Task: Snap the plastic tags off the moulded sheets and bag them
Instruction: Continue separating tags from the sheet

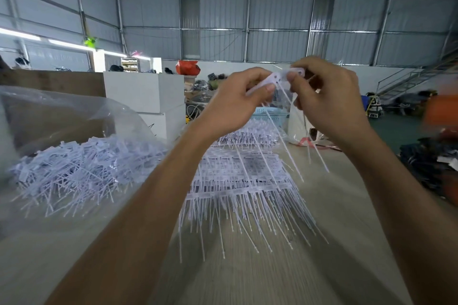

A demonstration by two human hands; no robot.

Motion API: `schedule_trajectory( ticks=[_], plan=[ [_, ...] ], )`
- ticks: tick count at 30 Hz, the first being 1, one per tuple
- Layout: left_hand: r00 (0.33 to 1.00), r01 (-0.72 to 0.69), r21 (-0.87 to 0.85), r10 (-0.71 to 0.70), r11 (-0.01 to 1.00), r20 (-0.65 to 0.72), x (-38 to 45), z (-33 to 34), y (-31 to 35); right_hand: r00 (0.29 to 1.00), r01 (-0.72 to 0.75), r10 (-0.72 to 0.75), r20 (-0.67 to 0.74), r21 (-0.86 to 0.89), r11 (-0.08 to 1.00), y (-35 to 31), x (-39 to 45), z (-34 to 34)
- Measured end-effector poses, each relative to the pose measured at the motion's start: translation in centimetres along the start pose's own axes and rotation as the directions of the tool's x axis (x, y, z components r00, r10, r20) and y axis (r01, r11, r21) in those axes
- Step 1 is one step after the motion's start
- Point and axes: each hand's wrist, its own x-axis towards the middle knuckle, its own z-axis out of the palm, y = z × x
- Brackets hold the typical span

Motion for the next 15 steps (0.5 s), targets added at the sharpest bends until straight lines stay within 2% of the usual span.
schedule_trajectory(
  ticks=[5,9,13,15],
  plan=[
    [1.0,0.018,-0.043,-0.019,0.999,-0.011,-0.3,0.2,-0.5,0.993,-0.082,0.088,-0.077,0.084,0.993,-0.7,0.2,0.0],
    [1.0,0.018,-0.094,-0.02,0.995,-0.016,-0.6,0.1,-0.4,0.986,-0.125,0.119,-0.115,-0.048,0.991,0.2,0.2,0.6],
    [0.997,-0.05,0.041,0.048,0.998,0.052,-0.6,0.8,0.7,0.96,-0.257,0.236,-0.15,-0.141,0.956,2.4,-0.3,1.6],
    [0.992,-0.082,0.052,0.076,0.995,0.097,-0.7,0.8,1.3,0.924,-0.363,0.343,-0.166,-0.106,0.926,4.0,-0.6,1.5]
  ],
)
